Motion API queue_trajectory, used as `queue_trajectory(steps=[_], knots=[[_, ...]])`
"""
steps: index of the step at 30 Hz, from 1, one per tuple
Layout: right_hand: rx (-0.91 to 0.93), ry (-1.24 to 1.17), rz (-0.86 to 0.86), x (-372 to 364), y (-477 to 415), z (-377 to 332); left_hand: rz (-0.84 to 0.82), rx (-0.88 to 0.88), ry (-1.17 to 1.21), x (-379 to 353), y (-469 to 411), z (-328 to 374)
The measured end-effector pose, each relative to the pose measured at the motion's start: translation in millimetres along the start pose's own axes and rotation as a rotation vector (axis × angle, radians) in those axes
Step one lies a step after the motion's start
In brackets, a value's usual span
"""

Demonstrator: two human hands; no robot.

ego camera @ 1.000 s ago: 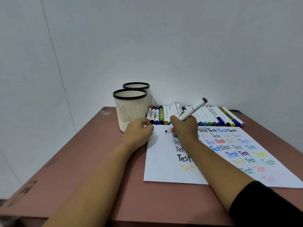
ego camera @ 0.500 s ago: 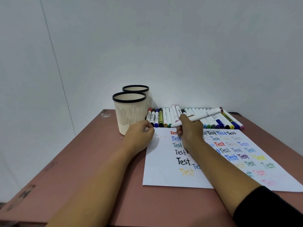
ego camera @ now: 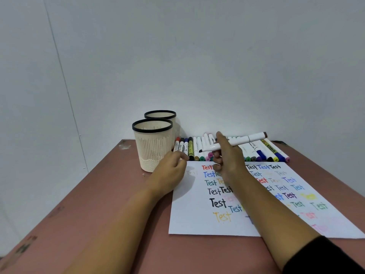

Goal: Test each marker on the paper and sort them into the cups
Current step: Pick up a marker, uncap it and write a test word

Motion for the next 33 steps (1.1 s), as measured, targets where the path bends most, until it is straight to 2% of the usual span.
queue_trajectory(steps=[4,10,17,22,29,33], knots=[[0.055,0.095,-0.099,-3.6,3.4,1.1,-0.023,-0.054,-0.085,-0.3,-0.4,-1.0],[0.053,0.148,-0.148,-6.7,6.3,2.2,0.013,-0.111,0.037,1.3,1.8,0.1],[0.057,0.131,-0.193,-9.4,6.7,2.9,0.022,-0.160,0.048,2.0,0.3,1.9],[0.095,0.101,-0.130,-4.4,3.9,-0.1,0.041,-0.150,0.060,1.5,0.3,0.8],[0.015,0.160,-0.353,-14.3,11.9,6.6,-0.031,-0.147,0.173,-4.5,-1.5,0.1],[0.004,0.062,-0.325,-12.6,9.5,6.1,-0.087,-0.023,0.355,-5.2,-1.6,-0.1]])
Point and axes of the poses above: each hand's wrist, its own y-axis away from the middle knuckle, its own x-axis out of the back of the hand, z = x × y, the point moved 3 cm from there along -y, towards the middle knuckle, and after that the axes turned 10 degrees about x, right-handed, at the moved point
